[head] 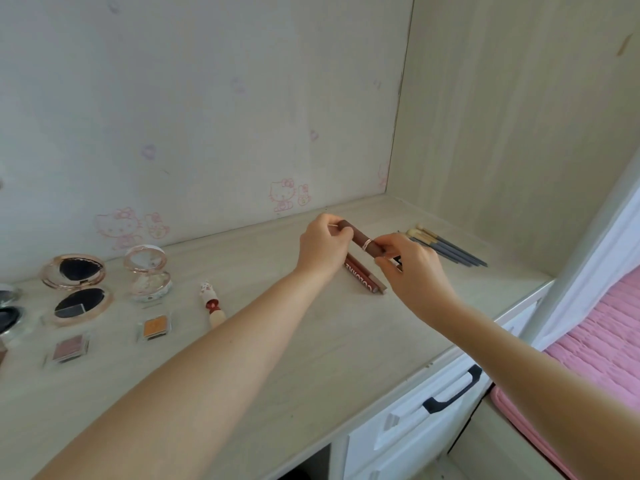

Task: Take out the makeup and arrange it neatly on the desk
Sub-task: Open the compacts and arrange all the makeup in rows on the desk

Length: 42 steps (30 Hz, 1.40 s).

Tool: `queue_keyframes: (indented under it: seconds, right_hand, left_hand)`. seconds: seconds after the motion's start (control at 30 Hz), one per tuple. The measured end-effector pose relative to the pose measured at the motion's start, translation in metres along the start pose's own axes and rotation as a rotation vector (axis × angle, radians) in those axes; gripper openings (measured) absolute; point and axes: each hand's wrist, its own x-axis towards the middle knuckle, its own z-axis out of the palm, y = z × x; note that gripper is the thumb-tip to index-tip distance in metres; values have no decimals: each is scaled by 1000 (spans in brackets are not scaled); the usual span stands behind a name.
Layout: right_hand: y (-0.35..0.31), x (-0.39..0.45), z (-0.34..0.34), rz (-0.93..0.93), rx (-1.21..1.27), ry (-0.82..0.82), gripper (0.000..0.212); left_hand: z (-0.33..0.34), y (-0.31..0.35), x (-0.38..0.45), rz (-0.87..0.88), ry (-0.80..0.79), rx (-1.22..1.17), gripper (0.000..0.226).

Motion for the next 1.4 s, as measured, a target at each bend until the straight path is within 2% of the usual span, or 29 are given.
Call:
queue_keyframes:
  seconds: [0.17,0.3,0.53,0.63,0.73,0.9,1.07,1.23,1.3,1.4]
  right_hand:
    - [-34,-17,3,-58,118,33,20]
    - [-65,-35,14,-67,194,52,19]
    - [-112,-62,40,-190,241,31,17]
    - [-132,-71,50,-223,259,13,18]
    - [-153,-77,60,-230,290,-19,15]
    - [-183,-87,78,-228,315,-96,13]
    - [-209,-104,100,-320,338,-162,3]
    - [-225,-112,121,-332,344,-191,6]
    - [-229,-113,129,-323,344,-191,7]
    - [-233,-114,143,-319,344,-217,20]
  left_hand:
    - [-38,7,-25,-211,-29,-470,16]
    - [-72,3,-44,-261,-26,-610,24]
    - [-132,-13,-85,-292,-71,-692,19]
    - [-158,-17,-100,-290,-102,-650,12]
    - [-179,-24,-112,-259,-131,-576,14]
    - [-215,-37,-126,-232,-52,-613,11]
    - [-249,-57,-142,-278,11,-655,7]
    - [-285,-82,-158,-313,130,-425,13]
    - [-297,-90,-164,-269,133,-222,11]
    - [-308,-99,-174,-102,80,174,13]
